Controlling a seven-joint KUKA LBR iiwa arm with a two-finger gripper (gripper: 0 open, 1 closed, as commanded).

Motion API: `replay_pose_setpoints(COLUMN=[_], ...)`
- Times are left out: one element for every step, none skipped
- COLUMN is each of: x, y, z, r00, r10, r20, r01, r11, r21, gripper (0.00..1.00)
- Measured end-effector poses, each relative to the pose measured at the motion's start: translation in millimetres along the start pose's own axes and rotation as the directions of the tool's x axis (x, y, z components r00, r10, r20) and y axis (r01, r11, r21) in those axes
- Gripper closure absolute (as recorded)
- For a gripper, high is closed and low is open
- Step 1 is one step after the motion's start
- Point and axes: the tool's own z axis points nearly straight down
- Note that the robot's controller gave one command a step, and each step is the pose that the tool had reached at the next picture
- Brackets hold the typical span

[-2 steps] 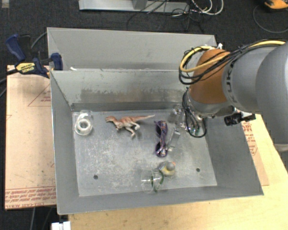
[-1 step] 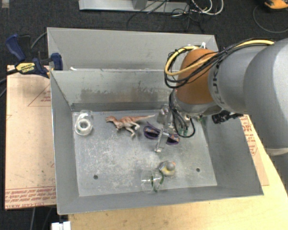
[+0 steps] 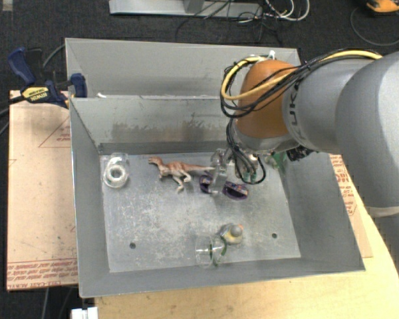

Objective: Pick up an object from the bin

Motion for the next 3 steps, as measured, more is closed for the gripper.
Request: replay_pose_setpoints(x=[0.0, 6.7, -3.1], y=[0.1, 4.2, 2.0], z=[0.0, -82.7, -194.3], r00=[1.000, 1.000, 1.000], r10=[0.000, -0.009, -0.009], r20=[0.000, 0.007, 0.001], r01=[0.000, 0.009, 0.009], r11=[1.000, 1.000, 1.000], r21=[0.000, -0.002, -0.001], gripper=[1.00, 1.00, 1.00])
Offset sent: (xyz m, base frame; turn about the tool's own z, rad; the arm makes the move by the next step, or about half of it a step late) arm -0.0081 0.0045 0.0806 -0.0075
